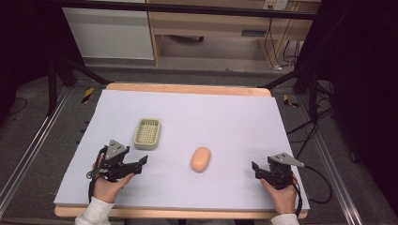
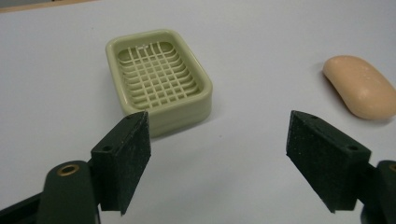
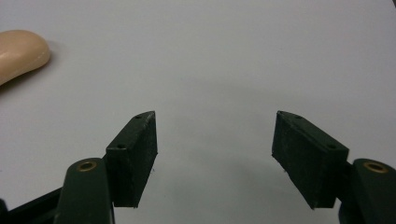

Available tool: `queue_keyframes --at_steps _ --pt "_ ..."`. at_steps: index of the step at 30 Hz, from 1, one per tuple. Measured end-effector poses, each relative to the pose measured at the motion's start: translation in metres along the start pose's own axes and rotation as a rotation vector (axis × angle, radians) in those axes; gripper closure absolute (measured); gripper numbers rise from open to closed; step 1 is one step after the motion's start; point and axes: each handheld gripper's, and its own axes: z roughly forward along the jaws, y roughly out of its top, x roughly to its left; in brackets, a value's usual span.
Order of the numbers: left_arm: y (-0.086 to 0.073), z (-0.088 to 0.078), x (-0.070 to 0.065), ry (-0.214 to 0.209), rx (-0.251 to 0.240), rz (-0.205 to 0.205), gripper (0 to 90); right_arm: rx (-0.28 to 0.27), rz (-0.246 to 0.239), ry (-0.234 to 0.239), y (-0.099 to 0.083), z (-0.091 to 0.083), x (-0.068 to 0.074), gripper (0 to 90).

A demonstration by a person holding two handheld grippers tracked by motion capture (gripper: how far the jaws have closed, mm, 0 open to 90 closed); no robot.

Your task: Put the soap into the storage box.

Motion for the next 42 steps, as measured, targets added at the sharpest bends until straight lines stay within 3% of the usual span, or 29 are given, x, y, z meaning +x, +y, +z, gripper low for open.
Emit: queue_keyframes --at_steps 16,26,42 --pt "0.023 0.017 -0.023 -0.039 -0.011 0.027 20.8 -0.013 0.01 0.008 0.002 0.002 0.0 31.2" --pt "0.029 0.03 -0.041 -0.058 0.004 0.066 20.7 -0.008 0.006 0.034 0.002 0.001 0.004 31.2" --pt "0.038 0.044 -0.06 -0.081 0.011 0.084 21.1 -0.005 -0.009 0.037 0.002 0.001 0.006 31.3"
